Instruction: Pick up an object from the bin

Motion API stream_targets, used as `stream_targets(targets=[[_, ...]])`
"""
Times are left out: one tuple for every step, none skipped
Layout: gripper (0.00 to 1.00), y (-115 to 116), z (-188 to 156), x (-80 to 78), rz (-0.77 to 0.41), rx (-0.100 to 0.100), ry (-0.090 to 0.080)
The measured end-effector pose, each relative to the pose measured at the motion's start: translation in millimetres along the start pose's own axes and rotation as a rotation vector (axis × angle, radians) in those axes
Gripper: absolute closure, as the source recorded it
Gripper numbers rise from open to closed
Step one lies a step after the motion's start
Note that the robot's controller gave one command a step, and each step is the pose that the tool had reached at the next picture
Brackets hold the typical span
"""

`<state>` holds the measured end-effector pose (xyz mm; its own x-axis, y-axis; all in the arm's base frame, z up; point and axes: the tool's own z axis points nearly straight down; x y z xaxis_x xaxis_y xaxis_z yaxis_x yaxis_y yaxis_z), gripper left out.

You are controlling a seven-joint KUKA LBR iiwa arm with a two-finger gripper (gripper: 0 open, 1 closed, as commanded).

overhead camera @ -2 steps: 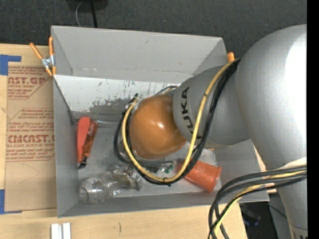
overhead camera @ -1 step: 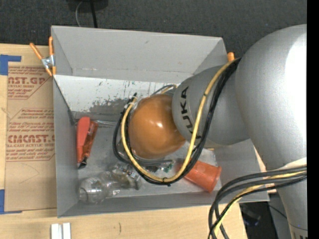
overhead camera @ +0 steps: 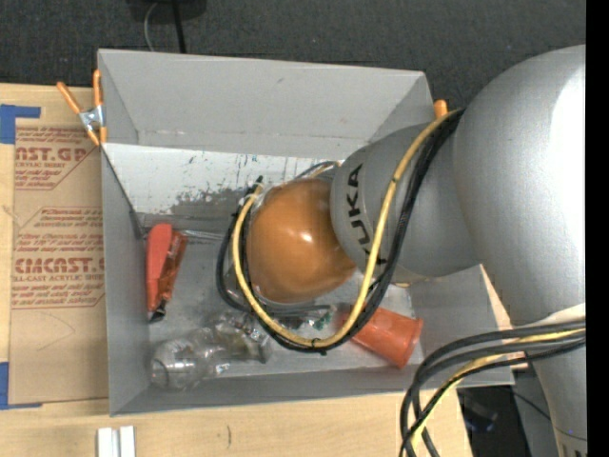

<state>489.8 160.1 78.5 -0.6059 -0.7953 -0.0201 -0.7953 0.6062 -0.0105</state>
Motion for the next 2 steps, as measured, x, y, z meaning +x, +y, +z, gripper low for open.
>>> stream_targets(targets=[[1.0, 0.4, -7.6, -0.1, 0.004, 0.0, 0.0], [1.0, 1.6, -13.7, 0.3, -0.001, -0.003, 0.004]])
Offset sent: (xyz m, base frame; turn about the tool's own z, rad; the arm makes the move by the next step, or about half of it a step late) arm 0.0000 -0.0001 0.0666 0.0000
